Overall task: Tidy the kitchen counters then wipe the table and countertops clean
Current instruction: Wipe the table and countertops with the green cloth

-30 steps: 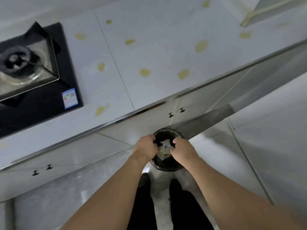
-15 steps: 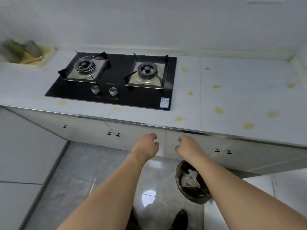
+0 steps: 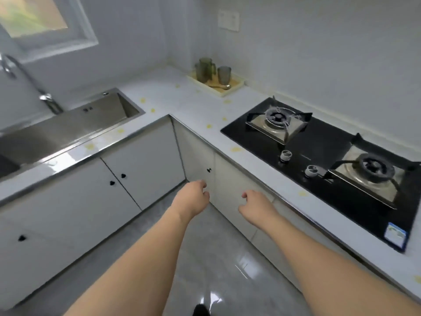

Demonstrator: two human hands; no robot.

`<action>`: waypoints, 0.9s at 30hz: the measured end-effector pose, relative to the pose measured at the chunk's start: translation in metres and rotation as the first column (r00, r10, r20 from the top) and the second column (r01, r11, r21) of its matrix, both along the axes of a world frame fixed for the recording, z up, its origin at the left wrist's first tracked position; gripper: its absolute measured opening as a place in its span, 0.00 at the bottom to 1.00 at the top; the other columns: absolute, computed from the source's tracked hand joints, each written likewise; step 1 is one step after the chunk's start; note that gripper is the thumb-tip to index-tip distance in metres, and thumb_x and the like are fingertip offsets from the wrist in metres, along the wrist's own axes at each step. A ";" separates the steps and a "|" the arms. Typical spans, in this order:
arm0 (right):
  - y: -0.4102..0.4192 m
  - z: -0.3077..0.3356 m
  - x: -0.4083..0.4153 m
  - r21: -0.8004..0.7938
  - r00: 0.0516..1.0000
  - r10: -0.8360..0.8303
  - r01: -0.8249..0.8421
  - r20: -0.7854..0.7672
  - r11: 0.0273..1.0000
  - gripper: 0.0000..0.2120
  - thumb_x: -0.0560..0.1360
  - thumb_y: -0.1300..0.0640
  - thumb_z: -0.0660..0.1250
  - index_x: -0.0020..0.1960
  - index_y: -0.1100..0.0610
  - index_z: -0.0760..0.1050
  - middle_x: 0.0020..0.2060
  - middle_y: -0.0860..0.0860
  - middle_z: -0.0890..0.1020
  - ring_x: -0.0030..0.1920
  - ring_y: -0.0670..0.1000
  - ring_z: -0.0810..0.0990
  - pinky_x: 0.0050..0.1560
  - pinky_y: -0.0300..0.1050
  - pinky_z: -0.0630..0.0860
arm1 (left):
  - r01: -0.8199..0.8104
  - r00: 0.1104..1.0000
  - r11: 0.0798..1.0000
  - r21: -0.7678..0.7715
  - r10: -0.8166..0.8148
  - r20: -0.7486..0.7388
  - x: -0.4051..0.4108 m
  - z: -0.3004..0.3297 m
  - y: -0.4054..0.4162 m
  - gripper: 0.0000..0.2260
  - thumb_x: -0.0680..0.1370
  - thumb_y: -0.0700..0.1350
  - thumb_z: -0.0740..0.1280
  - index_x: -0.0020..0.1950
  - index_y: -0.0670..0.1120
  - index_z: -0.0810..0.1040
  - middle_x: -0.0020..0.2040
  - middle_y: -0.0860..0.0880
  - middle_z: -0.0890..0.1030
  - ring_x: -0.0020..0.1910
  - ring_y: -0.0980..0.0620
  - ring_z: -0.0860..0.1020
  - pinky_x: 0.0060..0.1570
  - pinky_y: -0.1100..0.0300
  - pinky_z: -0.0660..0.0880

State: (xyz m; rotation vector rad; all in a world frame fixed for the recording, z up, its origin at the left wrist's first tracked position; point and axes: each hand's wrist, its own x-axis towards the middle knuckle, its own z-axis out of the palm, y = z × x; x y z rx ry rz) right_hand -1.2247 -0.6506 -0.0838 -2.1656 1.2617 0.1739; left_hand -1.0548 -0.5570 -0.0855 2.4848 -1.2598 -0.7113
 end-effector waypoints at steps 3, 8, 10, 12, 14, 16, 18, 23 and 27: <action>0.014 0.004 0.093 -0.009 0.991 0.131 -0.131 0.008 0.991 0.23 0.75 0.58 0.61 0.70 0.58 0.67 0.66 0.56 0.72 0.65 0.56 0.72 0.63 0.46 0.70 | -0.124 0.992 0.992 -0.022 0.125 0.028 0.083 0.007 0.033 0.14 0.80 0.43 0.59 0.63 0.42 0.75 0.60 0.44 0.79 0.60 0.42 0.76 0.55 0.55 0.73; 0.035 0.004 0.205 -0.014 0.957 0.291 -0.291 0.019 0.957 0.21 0.75 0.57 0.62 0.67 0.56 0.70 0.64 0.55 0.73 0.63 0.56 0.73 0.61 0.46 0.71 | -0.286 0.957 0.958 -0.033 0.287 0.042 0.178 0.008 0.079 0.18 0.81 0.45 0.58 0.71 0.44 0.71 0.67 0.45 0.76 0.64 0.44 0.74 0.61 0.56 0.71; 0.040 0.001 0.249 -0.020 0.936 0.351 -0.351 0.015 0.936 0.19 0.75 0.56 0.62 0.65 0.56 0.71 0.63 0.55 0.73 0.62 0.56 0.74 0.60 0.46 0.71 | -0.334 0.941 0.942 -0.023 0.334 0.050 0.210 0.007 0.093 0.18 0.81 0.45 0.58 0.70 0.44 0.71 0.67 0.45 0.76 0.64 0.44 0.74 0.61 0.55 0.72; 0.042 -0.003 0.285 -0.011 0.915 0.404 -0.404 0.020 0.915 0.17 0.74 0.56 0.63 0.63 0.56 0.72 0.62 0.56 0.74 0.60 0.57 0.74 0.60 0.47 0.72 | -0.374 0.925 0.927 -0.016 0.375 0.064 0.238 0.006 0.102 0.18 0.81 0.45 0.57 0.70 0.43 0.72 0.66 0.44 0.76 0.64 0.44 0.74 0.61 0.54 0.72; 0.043 -0.009 0.320 0.005 0.890 0.455 -0.455 0.014 0.890 0.17 0.74 0.56 0.63 0.62 0.56 0.71 0.61 0.56 0.73 0.59 0.57 0.75 0.60 0.49 0.73 | -0.416 0.907 0.909 -0.002 0.415 0.073 0.267 0.002 0.108 0.17 0.81 0.45 0.57 0.69 0.43 0.72 0.66 0.45 0.76 0.64 0.44 0.74 0.60 0.55 0.72; 0.038 -0.015 0.356 0.016 0.868 0.497 -0.497 0.005 0.868 0.17 0.75 0.56 0.62 0.64 0.56 0.71 0.62 0.55 0.73 0.59 0.57 0.74 0.60 0.49 0.72 | -0.455 0.888 0.891 0.003 0.453 0.076 0.297 -0.002 0.106 0.17 0.82 0.45 0.57 0.69 0.44 0.72 0.66 0.46 0.77 0.63 0.45 0.75 0.59 0.55 0.73; 0.030 -0.017 0.391 0.015 0.849 0.528 -0.528 0.008 0.849 0.19 0.76 0.57 0.61 0.66 0.56 0.69 0.63 0.55 0.72 0.61 0.56 0.74 0.60 0.49 0.72 | -0.478 0.876 0.878 0.008 0.476 0.083 0.325 -0.001 0.100 0.16 0.82 0.45 0.57 0.68 0.44 0.73 0.64 0.46 0.77 0.61 0.45 0.75 0.58 0.54 0.74; -0.004 -0.008 0.501 0.029 0.813 0.577 -0.580 0.077 0.814 0.20 0.76 0.58 0.59 0.68 0.57 0.67 0.65 0.54 0.71 0.61 0.55 0.73 0.58 0.47 0.72 | -0.554 0.825 0.832 -0.002 0.550 0.127 0.412 0.013 0.080 0.15 0.81 0.45 0.58 0.65 0.44 0.75 0.62 0.46 0.79 0.58 0.45 0.77 0.58 0.52 0.75; -0.024 0.022 0.586 -0.033 0.776 0.617 -0.618 0.132 0.785 0.22 0.76 0.59 0.60 0.69 0.57 0.67 0.66 0.54 0.72 0.63 0.54 0.73 0.59 0.46 0.71 | -0.610 0.770 0.791 -0.056 0.607 0.195 0.487 0.043 0.068 0.16 0.81 0.45 0.59 0.67 0.45 0.74 0.64 0.47 0.78 0.62 0.46 0.75 0.58 0.56 0.73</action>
